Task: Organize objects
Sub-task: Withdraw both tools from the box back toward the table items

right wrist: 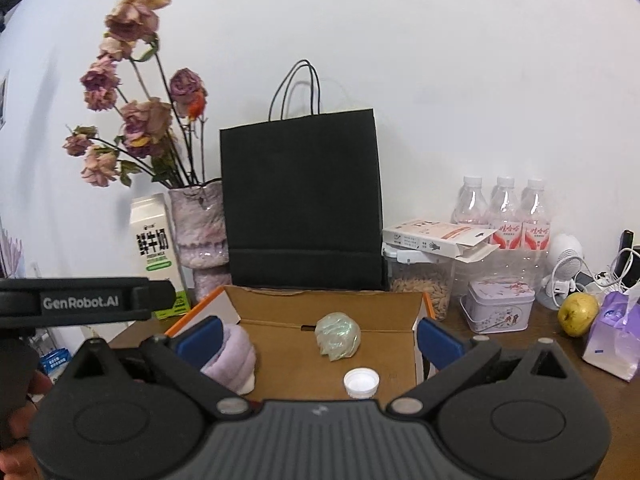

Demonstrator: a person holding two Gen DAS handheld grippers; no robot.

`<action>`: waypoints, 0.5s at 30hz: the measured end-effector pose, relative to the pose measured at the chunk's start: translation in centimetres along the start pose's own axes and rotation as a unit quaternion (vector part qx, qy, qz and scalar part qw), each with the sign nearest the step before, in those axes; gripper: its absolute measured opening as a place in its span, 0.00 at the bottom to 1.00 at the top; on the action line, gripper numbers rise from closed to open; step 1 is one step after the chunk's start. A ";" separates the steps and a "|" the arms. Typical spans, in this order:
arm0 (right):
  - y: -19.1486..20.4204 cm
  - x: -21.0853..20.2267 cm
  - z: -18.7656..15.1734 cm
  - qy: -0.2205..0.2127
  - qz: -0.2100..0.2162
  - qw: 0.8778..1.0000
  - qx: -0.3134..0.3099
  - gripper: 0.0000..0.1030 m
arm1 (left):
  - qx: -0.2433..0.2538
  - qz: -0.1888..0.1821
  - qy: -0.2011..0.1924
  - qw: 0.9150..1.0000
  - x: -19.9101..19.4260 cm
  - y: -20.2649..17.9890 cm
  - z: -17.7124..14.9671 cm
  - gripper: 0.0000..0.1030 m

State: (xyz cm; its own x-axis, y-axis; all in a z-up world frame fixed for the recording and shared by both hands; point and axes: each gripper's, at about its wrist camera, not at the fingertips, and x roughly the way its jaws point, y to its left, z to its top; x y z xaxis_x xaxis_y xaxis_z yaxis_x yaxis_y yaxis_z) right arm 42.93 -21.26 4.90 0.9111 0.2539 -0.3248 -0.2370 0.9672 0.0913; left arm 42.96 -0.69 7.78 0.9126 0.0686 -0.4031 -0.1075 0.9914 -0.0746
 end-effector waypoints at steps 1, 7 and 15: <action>0.2 -0.5 -0.2 0.000 0.000 1.000 -0.001 1.00 | 0.001 0.000 -0.001 1.000 -0.4 0.1 -0.2 1.00; 1.2 -3.4 -1.4 -0.002 -0.008 1.000 -0.008 1.00 | 0.000 -0.006 0.002 1.000 -3.1 1.4 -1.4 1.00; 2.9 -7.2 -3.6 0.005 -0.010 1.000 -0.021 1.00 | 0.011 -0.017 0.011 1.000 -6.3 2.2 -3.6 1.00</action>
State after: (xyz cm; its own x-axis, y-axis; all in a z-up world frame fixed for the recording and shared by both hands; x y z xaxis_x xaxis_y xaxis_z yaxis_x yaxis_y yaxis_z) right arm 34.47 -20.30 4.08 0.9128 0.2340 -0.3347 -0.2327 0.9715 0.0446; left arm 35.54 0.62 6.83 0.9068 0.0324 -0.4204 -0.0677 0.9953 -0.0692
